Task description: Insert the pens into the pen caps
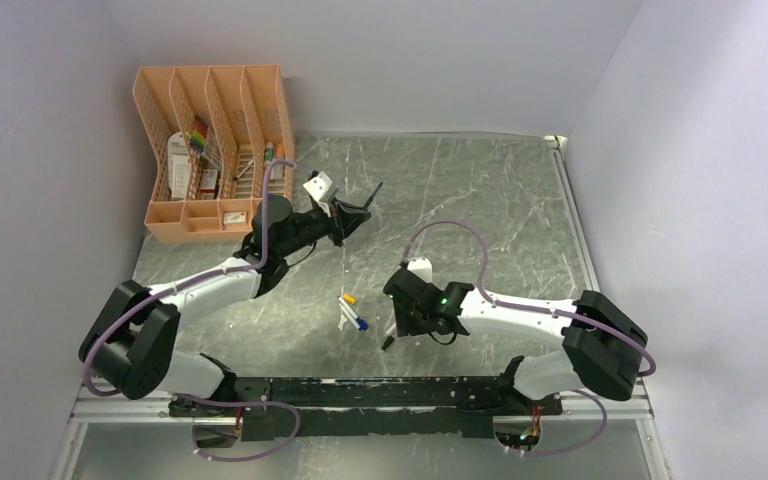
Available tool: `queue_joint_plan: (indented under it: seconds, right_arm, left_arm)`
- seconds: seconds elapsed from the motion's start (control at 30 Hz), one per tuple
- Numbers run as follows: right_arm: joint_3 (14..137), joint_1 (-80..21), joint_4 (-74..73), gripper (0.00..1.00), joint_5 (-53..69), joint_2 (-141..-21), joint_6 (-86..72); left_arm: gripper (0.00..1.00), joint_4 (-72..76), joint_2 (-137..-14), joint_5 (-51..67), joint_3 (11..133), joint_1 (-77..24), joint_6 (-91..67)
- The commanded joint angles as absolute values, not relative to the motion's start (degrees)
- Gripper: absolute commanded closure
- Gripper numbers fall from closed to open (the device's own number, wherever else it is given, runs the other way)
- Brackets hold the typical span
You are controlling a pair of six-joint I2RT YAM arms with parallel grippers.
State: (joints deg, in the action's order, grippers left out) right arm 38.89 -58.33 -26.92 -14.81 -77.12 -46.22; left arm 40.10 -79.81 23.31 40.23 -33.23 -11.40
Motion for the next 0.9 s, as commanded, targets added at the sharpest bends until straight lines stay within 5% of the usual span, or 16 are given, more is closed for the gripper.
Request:
queue_joint_plan:
  seconds: [0.0, 0.67, 0.87]
  right_arm:
    - [39.9, -58.7, -25.3, 0.55, -15.2, -78.5, -45.4]
    - [40.1, -58.7, -25.6, 0.62, -13.8, -81.9, -44.9]
    - [39.4, -58.6, -26.7, 0.81, -14.8, -81.7, -45.5]
  left_arm:
    - [0.93, 39.5, -78.3, 22.1, 39.9, -33.7, -10.2]
    - [0.93, 39.4, -78.0, 21.8, 38.9, -33.7, -10.4]
    - [0.93, 38.9, -78.0, 21.4, 39.3, -33.7, -10.6]
